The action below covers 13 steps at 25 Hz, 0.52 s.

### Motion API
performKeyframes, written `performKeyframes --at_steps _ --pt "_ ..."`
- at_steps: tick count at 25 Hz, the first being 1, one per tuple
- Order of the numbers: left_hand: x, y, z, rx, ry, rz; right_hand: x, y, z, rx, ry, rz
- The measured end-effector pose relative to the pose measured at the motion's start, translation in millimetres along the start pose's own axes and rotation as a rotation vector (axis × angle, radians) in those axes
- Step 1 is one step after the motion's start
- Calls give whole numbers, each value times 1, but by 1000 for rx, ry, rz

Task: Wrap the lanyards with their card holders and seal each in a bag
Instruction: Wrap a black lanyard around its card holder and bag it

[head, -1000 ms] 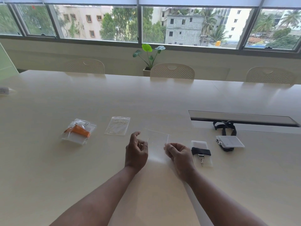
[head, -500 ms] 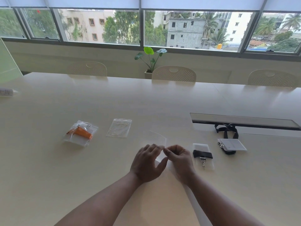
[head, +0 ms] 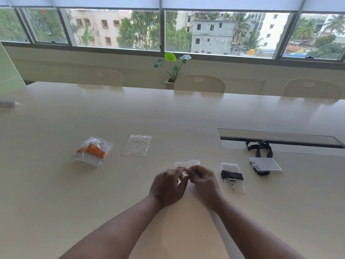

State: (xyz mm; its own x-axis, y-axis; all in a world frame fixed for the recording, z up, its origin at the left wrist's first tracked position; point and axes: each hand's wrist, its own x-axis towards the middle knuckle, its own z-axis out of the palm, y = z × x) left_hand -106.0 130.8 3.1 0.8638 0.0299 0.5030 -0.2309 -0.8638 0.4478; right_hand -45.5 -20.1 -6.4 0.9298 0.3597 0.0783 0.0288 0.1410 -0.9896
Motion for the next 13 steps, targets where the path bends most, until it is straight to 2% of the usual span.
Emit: performKeyframes --at_steps 7,13 --pt "1 1 -4 -32 -29 -125 -2 -2 1 -56 16 4" --pt "1 2 -5 -39 -110 -133 -4 -4 5 -165 -6 -35"
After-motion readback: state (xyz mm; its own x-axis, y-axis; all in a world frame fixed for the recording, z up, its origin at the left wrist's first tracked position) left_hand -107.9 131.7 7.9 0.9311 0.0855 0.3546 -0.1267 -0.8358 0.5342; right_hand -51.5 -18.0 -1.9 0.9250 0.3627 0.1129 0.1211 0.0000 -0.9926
